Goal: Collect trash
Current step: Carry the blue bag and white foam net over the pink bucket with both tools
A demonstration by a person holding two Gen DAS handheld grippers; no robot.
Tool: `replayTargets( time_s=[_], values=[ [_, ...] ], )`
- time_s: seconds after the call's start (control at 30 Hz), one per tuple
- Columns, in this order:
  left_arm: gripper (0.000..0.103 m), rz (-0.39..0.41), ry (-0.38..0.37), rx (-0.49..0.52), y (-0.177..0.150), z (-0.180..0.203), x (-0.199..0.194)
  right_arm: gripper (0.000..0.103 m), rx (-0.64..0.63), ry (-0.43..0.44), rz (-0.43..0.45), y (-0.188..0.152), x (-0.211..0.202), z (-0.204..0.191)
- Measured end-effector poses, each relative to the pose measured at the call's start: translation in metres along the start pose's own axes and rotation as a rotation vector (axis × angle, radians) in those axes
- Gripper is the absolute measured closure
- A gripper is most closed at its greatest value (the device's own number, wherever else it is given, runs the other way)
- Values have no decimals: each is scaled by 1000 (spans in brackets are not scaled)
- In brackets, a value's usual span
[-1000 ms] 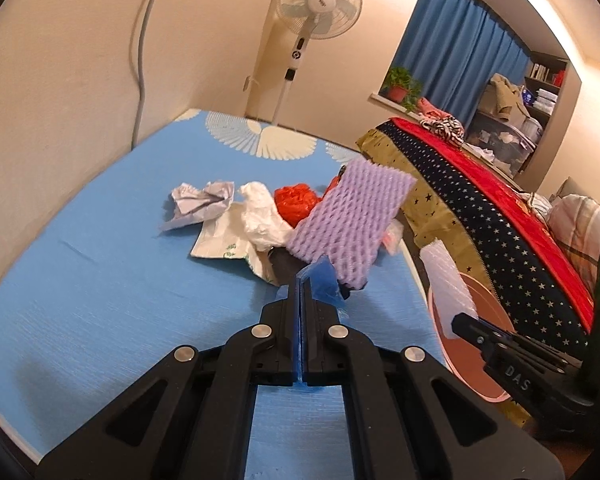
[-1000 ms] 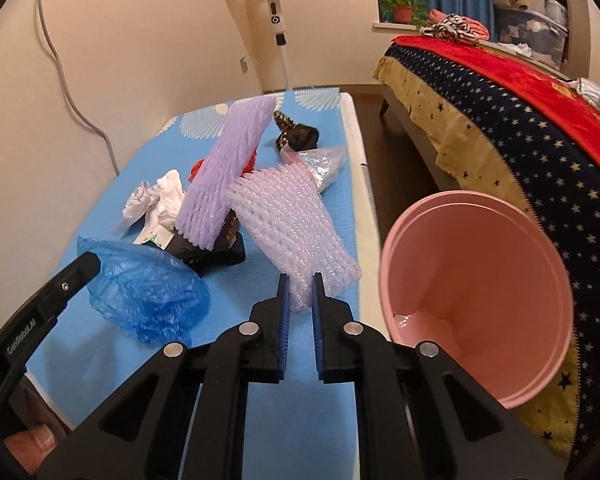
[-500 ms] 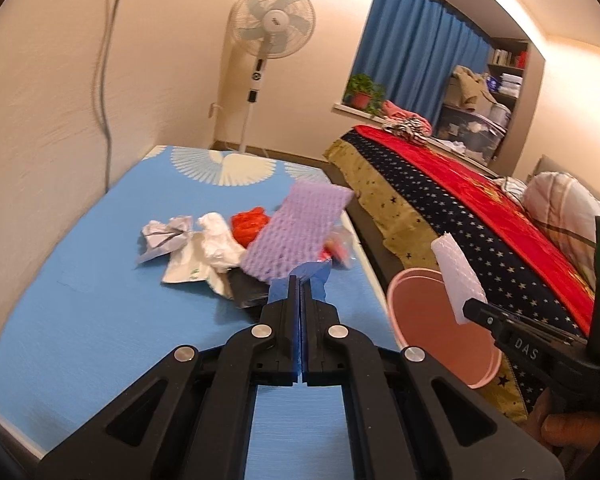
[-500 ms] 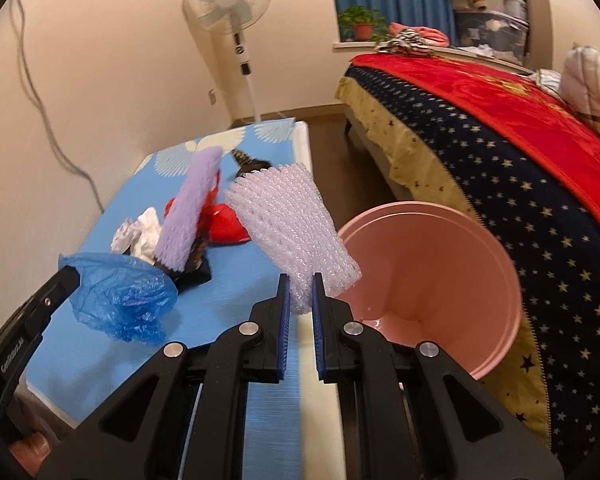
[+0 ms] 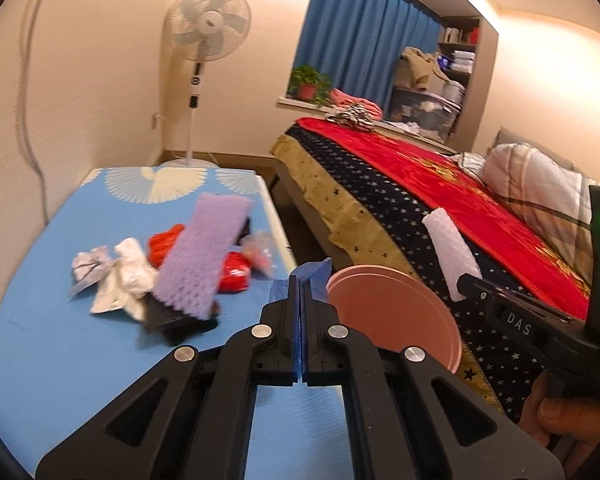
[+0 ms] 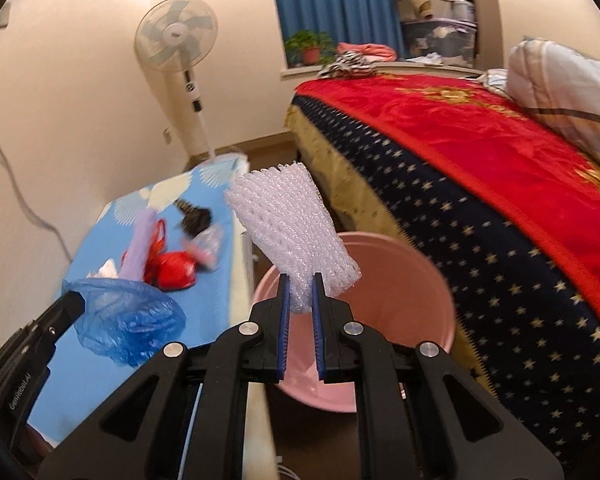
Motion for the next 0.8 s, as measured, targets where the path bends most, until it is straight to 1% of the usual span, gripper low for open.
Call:
replayTargets(
  time_s=[0.3,0.47,0.67,0.8],
  values=[
    [103,-38,-60,30,2,28,34,92,71,-58,31,18,1,36],
    [103,-43,-98,44,1,35,49,92,70,-97,45,21,4,49],
    [103,-60,-121,26,-11,42,69,92,55,-124,24,16,15,55],
    [103,-83,-128,59,-22,49,80,92,63,-132,4,11,22,58]
  ],
)
Point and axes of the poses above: each gripper's, at about its wrist camera, not at the fingertips, and x roughly the way its jaws point, z to its right, y to its top, the point moved 5 cm from there along x, roughly the way its jaws point, and after that the axes turned 8 degrees about z, right-handed, at the moved point
